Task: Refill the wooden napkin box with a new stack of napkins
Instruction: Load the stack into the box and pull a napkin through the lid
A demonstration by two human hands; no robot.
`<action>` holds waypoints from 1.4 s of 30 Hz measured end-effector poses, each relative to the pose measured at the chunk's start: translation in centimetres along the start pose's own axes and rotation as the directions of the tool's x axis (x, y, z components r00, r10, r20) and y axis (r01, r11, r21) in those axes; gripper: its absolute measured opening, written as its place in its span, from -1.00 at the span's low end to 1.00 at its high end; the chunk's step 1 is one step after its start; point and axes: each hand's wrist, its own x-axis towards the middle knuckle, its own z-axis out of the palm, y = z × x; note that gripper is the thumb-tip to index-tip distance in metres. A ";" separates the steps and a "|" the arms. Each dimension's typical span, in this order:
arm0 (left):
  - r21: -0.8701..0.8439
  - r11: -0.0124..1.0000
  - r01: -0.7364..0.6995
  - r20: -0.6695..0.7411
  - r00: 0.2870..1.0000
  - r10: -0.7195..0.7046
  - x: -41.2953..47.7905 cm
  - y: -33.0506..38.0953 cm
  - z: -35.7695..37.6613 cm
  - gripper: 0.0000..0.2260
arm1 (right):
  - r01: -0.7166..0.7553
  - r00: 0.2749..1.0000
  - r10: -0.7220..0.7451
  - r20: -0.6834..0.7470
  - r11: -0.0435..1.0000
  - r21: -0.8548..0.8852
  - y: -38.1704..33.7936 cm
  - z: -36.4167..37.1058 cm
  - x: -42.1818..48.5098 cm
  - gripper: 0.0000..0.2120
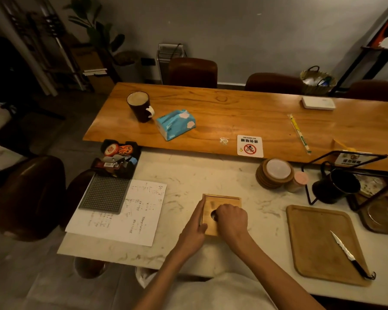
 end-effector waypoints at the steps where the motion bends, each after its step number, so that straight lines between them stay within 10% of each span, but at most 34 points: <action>1: 0.004 1.000 0.009 -0.001 1.000 -0.009 -0.1 -0.1 0.1 -0.43 | 0.008 1.000 -0.007 0.008 0.999 -0.042 -0.2 -0.1 0.2 -0.79; 42: 0.105 0.994 0.024 0.000 1.000 -0.024 -2.2 1.9 1.5 -0.41 | 0.171 0.984 -0.147 0.096 0.924 -0.342 -0.4 -0.1 1.9 -0.75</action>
